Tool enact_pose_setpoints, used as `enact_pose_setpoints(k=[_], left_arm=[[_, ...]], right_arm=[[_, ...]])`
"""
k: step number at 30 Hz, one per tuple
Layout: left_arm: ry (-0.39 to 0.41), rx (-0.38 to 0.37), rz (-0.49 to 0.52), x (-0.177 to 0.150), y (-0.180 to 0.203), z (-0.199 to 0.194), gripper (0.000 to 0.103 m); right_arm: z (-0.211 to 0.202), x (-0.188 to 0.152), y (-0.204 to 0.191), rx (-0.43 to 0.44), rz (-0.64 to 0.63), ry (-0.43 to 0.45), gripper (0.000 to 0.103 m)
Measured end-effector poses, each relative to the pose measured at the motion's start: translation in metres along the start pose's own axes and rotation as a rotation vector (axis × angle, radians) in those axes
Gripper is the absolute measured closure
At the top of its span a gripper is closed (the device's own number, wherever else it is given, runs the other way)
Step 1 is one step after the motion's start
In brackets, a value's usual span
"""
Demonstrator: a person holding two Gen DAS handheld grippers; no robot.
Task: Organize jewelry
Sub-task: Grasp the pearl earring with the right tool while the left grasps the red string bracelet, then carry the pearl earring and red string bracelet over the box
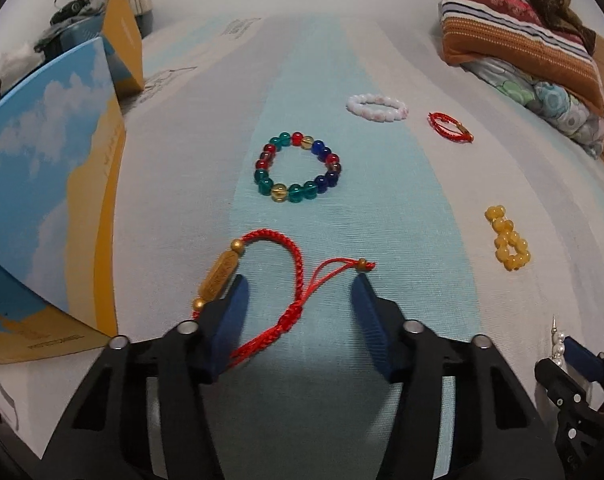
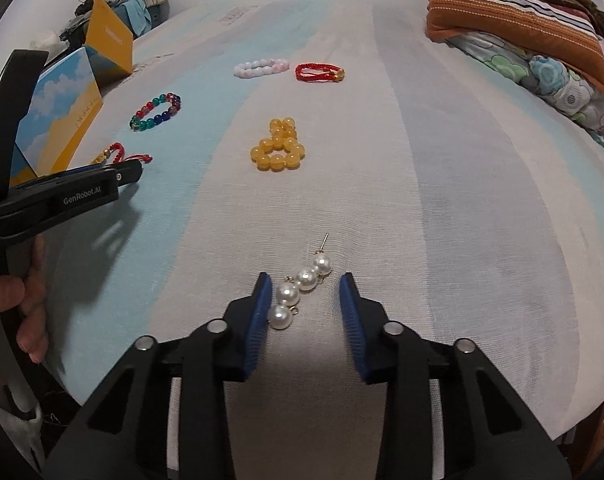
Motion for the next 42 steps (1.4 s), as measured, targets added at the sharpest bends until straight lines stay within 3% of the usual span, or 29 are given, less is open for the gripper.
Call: enact_pose_setpoints(k=[4,8,24,42], left_arm=[[-0.001,-0.006,0.003,-0.001,-0.002,-0.001,0.071],[-0.009,-0.046,0.02,-0.003,0.003,-0.003,0.099],[0.018,-0.132,0.047,-0.005,0.02,-0.023,0.099],[0.027,-0.109,0.055,-0.003,0.022,-0.042,0.099]], right_arm=[[-0.001,0.0,0.0,0.009,0.003,0.004,0.081],[-0.002,0.001,0.0,0.025,0.021,0.014,0.093],[-0.016,0.008,0.001,0.027,0.043,0.083,0.093],[-0.017,0.013,0.006,0.033,0.096,0.092,0.093]])
Point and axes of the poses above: each gripper's, at about its wrist camera, not at the fingertips, and z roughly the way its jaws point, y to its right, x to its top, the point moved 8 cm from there along z, roughly the way its jaws point, and after that the axes turned 8 degrees about x, right-handed, at the moved point
